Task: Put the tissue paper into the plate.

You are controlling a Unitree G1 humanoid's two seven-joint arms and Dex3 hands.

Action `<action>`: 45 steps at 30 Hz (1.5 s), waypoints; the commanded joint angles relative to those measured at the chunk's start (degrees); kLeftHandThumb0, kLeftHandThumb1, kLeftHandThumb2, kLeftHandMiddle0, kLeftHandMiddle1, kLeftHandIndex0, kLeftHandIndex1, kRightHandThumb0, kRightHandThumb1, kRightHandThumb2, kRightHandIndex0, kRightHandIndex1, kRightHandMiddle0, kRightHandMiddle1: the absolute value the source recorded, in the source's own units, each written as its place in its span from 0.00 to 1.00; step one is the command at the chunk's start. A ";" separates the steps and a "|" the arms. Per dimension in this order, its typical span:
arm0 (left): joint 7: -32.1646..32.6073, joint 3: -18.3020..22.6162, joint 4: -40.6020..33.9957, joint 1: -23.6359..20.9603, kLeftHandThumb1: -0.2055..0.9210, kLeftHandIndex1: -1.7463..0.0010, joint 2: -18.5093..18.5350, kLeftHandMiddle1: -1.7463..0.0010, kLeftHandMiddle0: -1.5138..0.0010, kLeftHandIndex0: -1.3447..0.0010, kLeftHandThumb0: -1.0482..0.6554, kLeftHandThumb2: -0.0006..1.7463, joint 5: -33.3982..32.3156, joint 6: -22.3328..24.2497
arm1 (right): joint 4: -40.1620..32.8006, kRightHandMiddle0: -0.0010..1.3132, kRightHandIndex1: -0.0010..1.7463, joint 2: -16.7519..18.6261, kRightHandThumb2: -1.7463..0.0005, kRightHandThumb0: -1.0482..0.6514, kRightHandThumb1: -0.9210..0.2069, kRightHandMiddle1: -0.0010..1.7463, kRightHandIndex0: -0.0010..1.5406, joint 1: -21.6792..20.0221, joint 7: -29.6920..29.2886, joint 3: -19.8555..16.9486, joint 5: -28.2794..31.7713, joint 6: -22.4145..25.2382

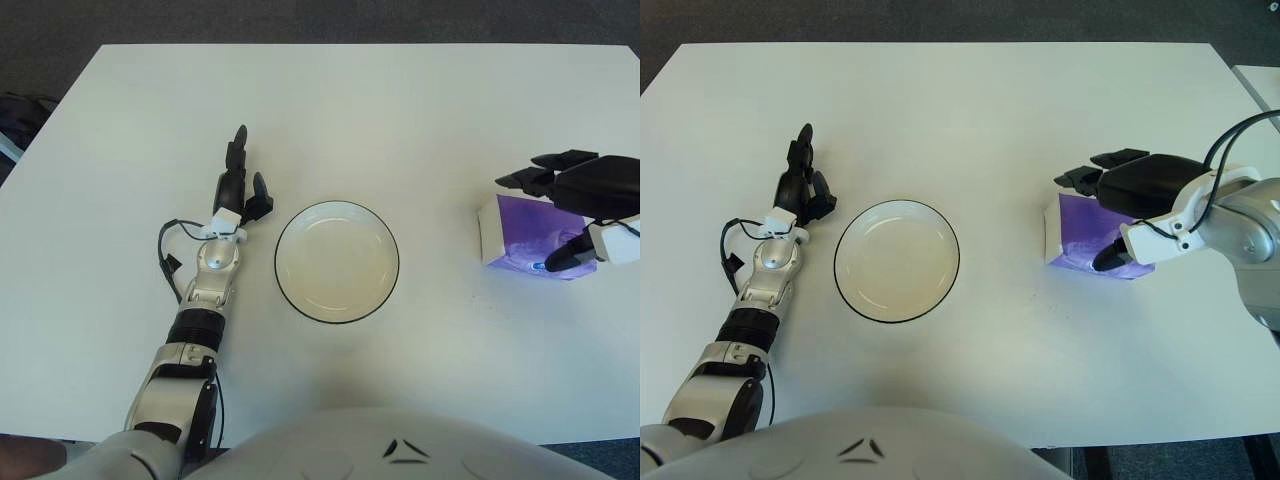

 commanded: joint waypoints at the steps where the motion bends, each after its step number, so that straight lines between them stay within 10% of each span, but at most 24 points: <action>1: -0.71 -1.30 5.37 7.21 1.00 0.87 -1.68 1.00 0.95 1.00 0.13 0.63 0.57 2.28 | 1.19 0.00 0.00 -1.20 0.93 0.00 0.00 0.00 0.00 0.64 1.69 0.46 1.47 -1.85; 33: -0.99 -0.96 6.69 6.60 1.00 0.87 -0.93 1.00 0.96 1.00 0.11 0.61 0.54 2.09 | 2.91 0.00 0.00 -0.03 0.92 0.00 0.00 0.00 0.00 1.73 4.75 4.02 2.10 -3.69; 45: -1.52 -1.00 7.94 5.98 1.00 0.89 -0.07 1.00 0.96 1.00 0.10 0.62 0.75 2.03 | 1.86 0.00 0.00 -0.59 0.90 0.00 0.00 0.00 0.00 0.07 2.61 -1.33 2.92 -3.78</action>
